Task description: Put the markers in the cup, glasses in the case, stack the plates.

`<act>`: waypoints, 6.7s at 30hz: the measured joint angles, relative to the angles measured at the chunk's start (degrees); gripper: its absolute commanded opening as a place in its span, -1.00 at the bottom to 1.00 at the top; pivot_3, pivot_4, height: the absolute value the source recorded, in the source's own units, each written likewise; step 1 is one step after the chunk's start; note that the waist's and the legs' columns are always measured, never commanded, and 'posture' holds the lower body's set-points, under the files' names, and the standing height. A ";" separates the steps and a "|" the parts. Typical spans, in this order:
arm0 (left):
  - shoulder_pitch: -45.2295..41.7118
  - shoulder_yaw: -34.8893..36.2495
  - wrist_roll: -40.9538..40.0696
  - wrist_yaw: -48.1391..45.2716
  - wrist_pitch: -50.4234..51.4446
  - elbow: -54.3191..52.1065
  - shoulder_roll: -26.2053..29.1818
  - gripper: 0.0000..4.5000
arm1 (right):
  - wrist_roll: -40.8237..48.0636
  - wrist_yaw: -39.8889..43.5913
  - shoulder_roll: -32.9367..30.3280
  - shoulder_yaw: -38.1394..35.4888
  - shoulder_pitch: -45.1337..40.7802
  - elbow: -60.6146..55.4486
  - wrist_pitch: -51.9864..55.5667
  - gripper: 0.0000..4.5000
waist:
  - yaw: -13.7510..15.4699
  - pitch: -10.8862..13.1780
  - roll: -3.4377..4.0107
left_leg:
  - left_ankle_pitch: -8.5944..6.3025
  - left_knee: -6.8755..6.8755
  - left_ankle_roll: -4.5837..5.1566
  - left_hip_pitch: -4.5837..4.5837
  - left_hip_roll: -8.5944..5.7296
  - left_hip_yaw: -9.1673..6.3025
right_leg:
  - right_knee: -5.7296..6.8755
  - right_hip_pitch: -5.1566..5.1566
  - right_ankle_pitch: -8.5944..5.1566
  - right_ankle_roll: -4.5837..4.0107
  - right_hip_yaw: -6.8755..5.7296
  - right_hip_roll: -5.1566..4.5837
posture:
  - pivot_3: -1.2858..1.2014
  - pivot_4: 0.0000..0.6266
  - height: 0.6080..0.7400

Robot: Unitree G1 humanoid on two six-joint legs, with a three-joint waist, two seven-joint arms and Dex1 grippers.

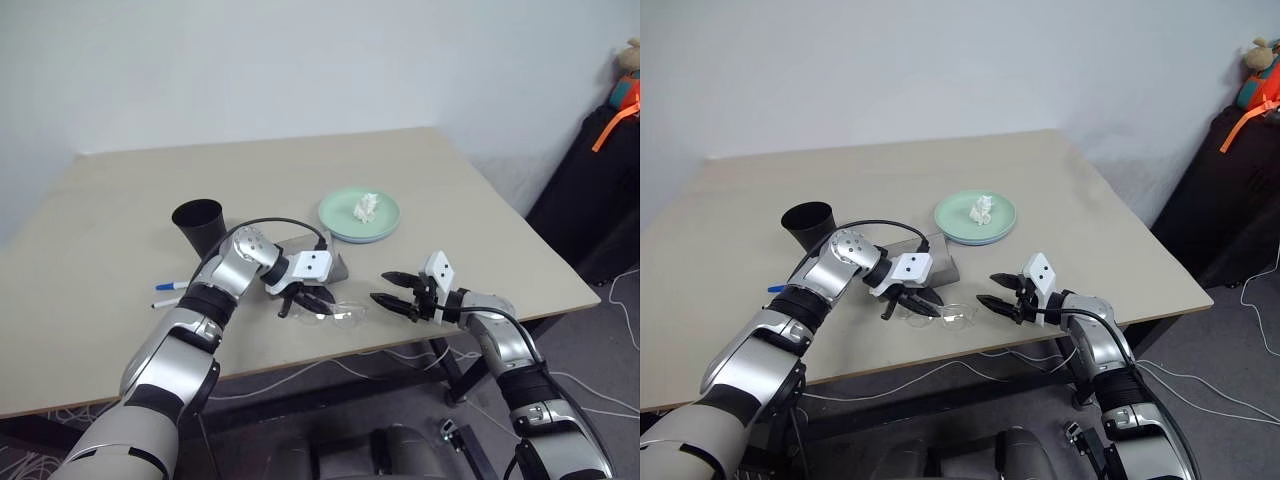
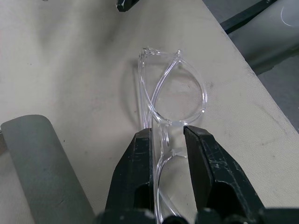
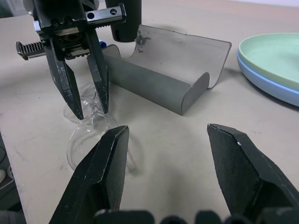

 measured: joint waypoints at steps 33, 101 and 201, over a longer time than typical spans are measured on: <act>-11.55 8.31 0.72 12.01 -4.13 9.56 4.74 -0.99 | -0.74 -5.04 -0.24 -1.62 -4.54 8.07 -6.63 0.29 | -0.03 0.03 -0.04 | 0.01 0.07 0.02 -0.03 -0.03 -0.03 | 0.04 0.02 0.05 0.07 0.02 0.02 | 0.03 -1.00 1.00; -12.36 4.35 14.23 17.25 -5.09 20.16 -0.33 0.19 | -0.73 -6.07 0.64 0.35 -2.06 6.30 -6.55 0.29 | -0.01 0.02 -0.07 | 0.01 0.09 0.01 -0.07 -0.03 -0.02 | 0.05 0.02 0.09 0.14 -0.01 0.00 | 0.03 -1.00 1.00; 4.06 12.90 2.58 -3.64 -1.07 1.64 22.49 -0.83 | 0.60 -0.88 2.24 2.64 -1.72 1.42 -1.24 0.29 | 0.01 -0.05 -0.22 | -0.14 0.49 -0.23 -0.17 0.24 0.08 | 0.14 0.01 0.02 0.00 0.42 0.45 | 0.03 -1.00 1.00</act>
